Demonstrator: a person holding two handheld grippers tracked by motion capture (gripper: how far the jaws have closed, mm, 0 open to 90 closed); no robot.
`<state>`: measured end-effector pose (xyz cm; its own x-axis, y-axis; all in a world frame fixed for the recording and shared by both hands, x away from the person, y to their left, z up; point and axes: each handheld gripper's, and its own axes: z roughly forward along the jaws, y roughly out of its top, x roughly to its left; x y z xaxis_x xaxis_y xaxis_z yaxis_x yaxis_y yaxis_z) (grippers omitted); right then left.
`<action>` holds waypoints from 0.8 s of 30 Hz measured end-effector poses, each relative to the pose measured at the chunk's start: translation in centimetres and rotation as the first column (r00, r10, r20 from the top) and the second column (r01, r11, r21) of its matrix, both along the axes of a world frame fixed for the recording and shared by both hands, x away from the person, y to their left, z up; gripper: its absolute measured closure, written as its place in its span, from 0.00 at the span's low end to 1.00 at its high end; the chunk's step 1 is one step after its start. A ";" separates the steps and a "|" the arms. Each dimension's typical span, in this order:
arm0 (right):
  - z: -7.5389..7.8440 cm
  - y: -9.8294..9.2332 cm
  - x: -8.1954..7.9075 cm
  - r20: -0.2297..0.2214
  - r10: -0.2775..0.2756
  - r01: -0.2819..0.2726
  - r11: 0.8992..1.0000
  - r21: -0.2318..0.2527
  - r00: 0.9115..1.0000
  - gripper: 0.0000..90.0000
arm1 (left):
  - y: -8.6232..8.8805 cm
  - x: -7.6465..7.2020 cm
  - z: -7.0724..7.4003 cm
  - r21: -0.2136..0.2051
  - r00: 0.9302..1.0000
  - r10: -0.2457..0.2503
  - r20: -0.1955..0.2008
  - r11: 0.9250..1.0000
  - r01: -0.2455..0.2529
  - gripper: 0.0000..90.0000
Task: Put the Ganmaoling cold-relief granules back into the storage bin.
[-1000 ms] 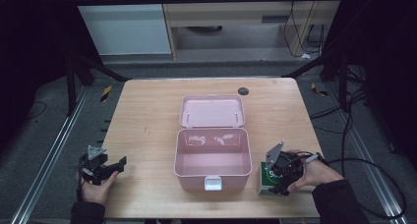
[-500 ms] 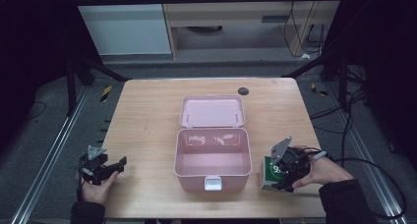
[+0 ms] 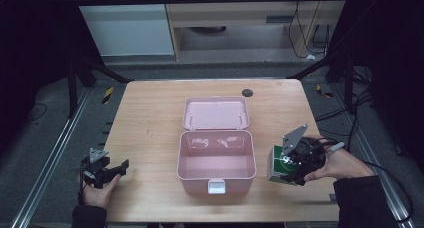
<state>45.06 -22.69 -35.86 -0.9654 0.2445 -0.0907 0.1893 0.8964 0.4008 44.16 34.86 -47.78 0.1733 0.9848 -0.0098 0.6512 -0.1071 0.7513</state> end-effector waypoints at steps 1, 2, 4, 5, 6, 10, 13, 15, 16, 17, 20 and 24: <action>0.0 0.0 0.0 0.000 0.000 0.000 1.000 0.000 1.000 0.17 | 0.0 0.0 0.0 0.000 1.000 0.000 0.000 1.000 0.000 0.29; 0.3 0.1 0.0 0.004 0.000 0.000 1.000 0.000 1.000 0.17 | 0.0 0.0 0.0 0.000 1.000 -0.001 0.000 1.000 0.001 0.29; 0.9 0.2 0.1 0.011 -0.002 0.002 1.000 0.005 1.000 0.17 | 0.0 0.0 0.0 -0.001 1.000 0.000 0.000 1.000 0.000 0.29; 1.4 0.3 0.1 0.012 -0.002 0.002 1.000 0.006 1.000 0.17 | 0.0 0.0 0.0 0.000 1.000 0.000 -0.001 1.000 0.000 0.29; 1.7 0.3 0.1 0.012 -0.003 0.003 1.000 0.005 1.000 0.17 | 0.0 0.0 0.0 0.000 1.000 0.000 -0.002 1.000 0.000 0.29; 3.1 0.6 0.4 0.027 0.002 -0.003 1.000 0.016 1.000 0.17 | 0.0 0.0 0.0 -0.001 1.000 0.000 -0.001 1.000 0.000 0.29; 4.1 0.8 0.5 0.037 0.003 -0.003 1.000 0.013 0.999 0.17 | 0.0 0.0 0.0 0.000 1.000 -0.001 -0.002 1.000 0.001 0.29; 4.9 1.0 0.7 0.043 0.002 -0.003 1.000 0.011 0.999 0.17 | 0.0 0.0 0.0 0.000 1.000 -0.001 -0.002 1.000 0.001 0.29; 5.3 1.1 0.7 0.048 0.004 -0.004 1.000 0.010 0.999 0.17 | 0.0 0.0 0.0 0.000 1.000 -0.001 -0.002 1.000 0.001 0.29; 5.6 1.3 0.8 0.052 0.010 -0.010 1.000 0.010 0.999 0.17 | 0.0 0.0 0.0 -0.001 1.000 -0.001 -0.002 1.000 0.001 0.29; 6.7 1.8 0.9 0.064 0.017 -0.018 1.000 0.008 0.998 0.17 | 0.0 0.0 0.0 -0.001 1.000 -0.001 -0.003 1.000 0.001 0.29; 8.0 2.8 1.0 0.078 0.033 -0.033 0.999 0.002 0.996 0.17 | 0.0 0.0 0.0 -0.002 1.000 -0.002 -0.003 1.000 0.002 0.29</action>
<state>46.10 -19.86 -27.91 -0.9629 0.2133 -0.1653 0.1280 0.9003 0.4161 44.15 34.90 -47.74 0.1747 0.9845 -0.0118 0.6531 -0.1069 0.7497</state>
